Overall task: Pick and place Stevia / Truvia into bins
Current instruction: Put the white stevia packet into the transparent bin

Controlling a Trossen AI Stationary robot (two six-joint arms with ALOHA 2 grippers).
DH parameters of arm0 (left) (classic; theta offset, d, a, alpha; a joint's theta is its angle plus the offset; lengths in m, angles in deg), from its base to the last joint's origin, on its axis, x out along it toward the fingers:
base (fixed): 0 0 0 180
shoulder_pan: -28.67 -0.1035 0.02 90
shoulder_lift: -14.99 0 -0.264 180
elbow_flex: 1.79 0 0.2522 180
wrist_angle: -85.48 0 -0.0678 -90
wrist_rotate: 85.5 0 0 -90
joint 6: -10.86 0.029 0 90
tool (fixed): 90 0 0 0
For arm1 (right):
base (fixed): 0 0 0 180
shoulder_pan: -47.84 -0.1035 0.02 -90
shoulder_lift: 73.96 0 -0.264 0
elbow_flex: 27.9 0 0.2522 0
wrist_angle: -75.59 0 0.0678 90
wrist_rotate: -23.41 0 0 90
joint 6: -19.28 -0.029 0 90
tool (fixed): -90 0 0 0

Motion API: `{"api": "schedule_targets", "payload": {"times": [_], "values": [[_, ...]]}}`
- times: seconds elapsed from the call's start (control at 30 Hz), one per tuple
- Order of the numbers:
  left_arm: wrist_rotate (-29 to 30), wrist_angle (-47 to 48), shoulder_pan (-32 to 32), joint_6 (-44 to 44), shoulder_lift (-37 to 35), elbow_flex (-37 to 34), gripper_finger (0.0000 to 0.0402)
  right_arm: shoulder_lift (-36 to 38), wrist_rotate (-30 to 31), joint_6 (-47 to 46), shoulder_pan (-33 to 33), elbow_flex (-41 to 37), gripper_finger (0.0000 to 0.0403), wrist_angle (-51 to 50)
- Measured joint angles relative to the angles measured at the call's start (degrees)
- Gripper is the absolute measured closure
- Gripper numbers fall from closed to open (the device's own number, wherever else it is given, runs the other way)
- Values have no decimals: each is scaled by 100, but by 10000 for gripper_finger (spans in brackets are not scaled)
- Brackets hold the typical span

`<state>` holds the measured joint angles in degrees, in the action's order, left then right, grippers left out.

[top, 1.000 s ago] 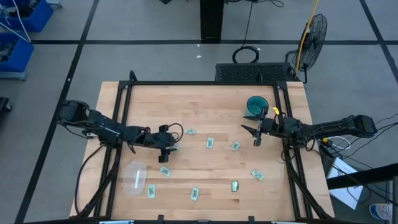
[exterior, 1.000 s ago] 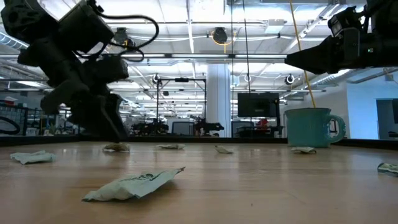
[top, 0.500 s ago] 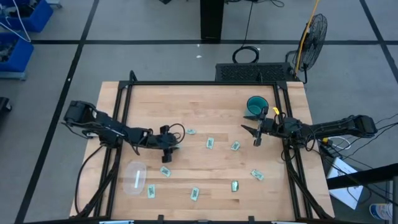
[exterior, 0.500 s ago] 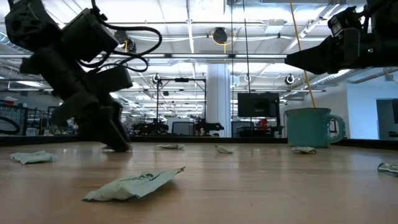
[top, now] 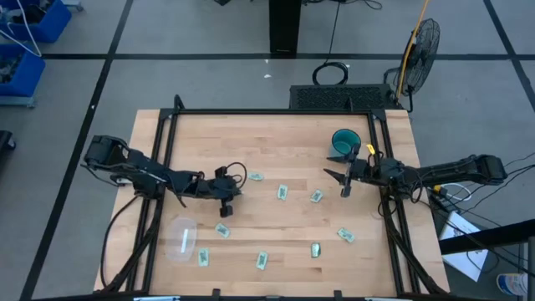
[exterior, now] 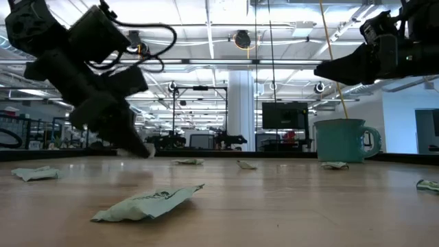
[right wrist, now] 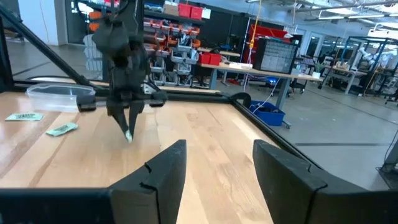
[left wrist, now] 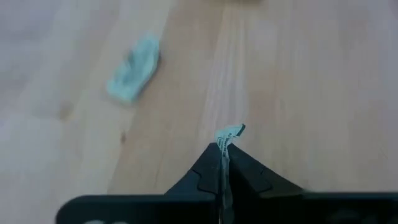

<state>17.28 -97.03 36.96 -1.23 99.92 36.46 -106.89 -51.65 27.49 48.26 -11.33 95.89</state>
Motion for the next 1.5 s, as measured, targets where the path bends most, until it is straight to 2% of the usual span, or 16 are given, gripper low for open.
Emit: {"api": "schedule_targets", "payload": {"times": [0.1,0.2,0.4,0.53,0.67,0.8,0.93,1.1,1.3,1.5], "values": [[-19,253,113,-68,-516,-4,376,2,0,0,1,0,222,0],[-30,687,290,-124,-1164,5,391,0,0,-1,0,0,222,37],[-290,1911,930,-987,-2609,7,384,2,0,-3,0,0,222,37],[-690,2770,1534,-1940,-3441,7,394,1,0,5,0,0,222,37],[-1009,3088,2164,-3338,-3936,7,390,2,0,13,0,0,222,37],[-1304,3288,2747,-4455,-4050,9,395,2,2,22,0,0,222,40],[-1349,3911,3166,-5516,-3946,9,391,2,7,179,0,0,222,40],[-1288,4248,3428,-5972,-3738,9,392,1,12,314,0,0,222,40],[-1864,4602,3662,-6791,-3386,11,387,2,17,320,0,0,222,40],[-1859,5067,3723,-6947,-2982,11,381,2,20,321,0,0,222,42]]}}
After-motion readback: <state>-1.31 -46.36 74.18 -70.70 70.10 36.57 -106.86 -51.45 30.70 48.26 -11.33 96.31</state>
